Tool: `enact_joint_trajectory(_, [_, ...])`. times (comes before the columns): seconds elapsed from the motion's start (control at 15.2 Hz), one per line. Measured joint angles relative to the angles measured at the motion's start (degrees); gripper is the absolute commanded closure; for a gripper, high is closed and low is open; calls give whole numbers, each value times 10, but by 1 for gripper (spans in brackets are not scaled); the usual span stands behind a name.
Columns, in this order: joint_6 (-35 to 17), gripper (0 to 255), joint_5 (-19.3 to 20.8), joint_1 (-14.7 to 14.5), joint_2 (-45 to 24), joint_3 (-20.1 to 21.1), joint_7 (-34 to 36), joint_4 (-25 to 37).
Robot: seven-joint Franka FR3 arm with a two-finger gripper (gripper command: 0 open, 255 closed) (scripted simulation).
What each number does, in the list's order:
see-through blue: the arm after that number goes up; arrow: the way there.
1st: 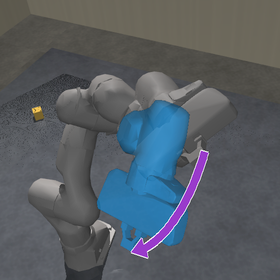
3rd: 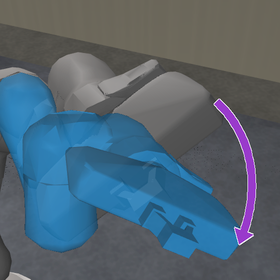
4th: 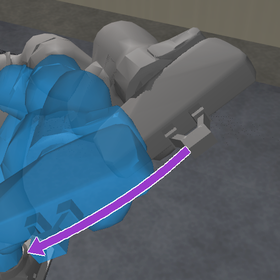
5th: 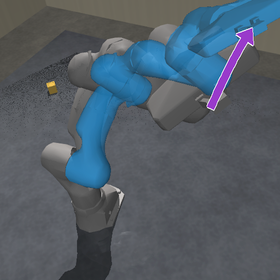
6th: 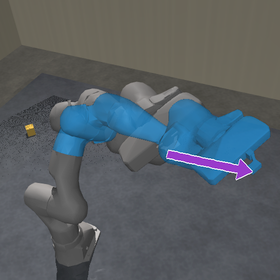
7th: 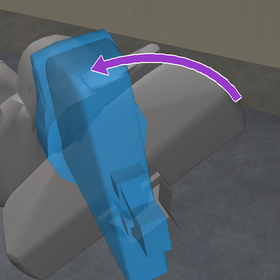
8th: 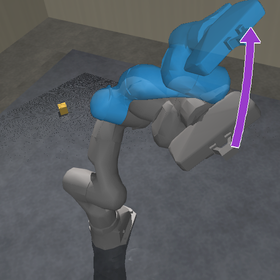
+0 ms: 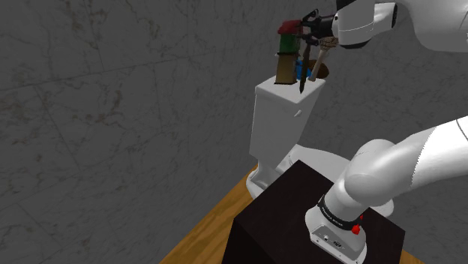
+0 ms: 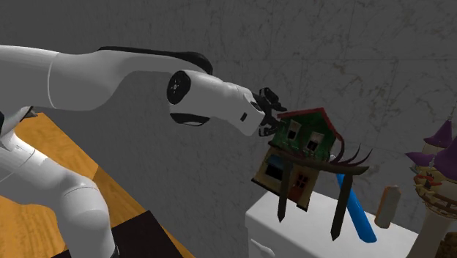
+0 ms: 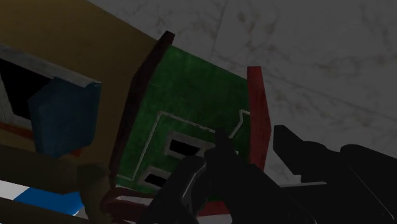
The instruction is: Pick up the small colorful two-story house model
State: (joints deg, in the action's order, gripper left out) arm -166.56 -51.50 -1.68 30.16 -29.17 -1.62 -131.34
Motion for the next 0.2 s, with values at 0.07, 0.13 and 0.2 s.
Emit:
enact_joint_trajectory(0.07, [7, 255, 9, 9, -2, 7, 12, 7])
enact_joint_trajectory(0.13, [13, 255, 16, 18, -2, 15, 23, 10])
enact_joint_trajectory(0.2, [19, 255, 20, 21, -6, 16, 29, 18])
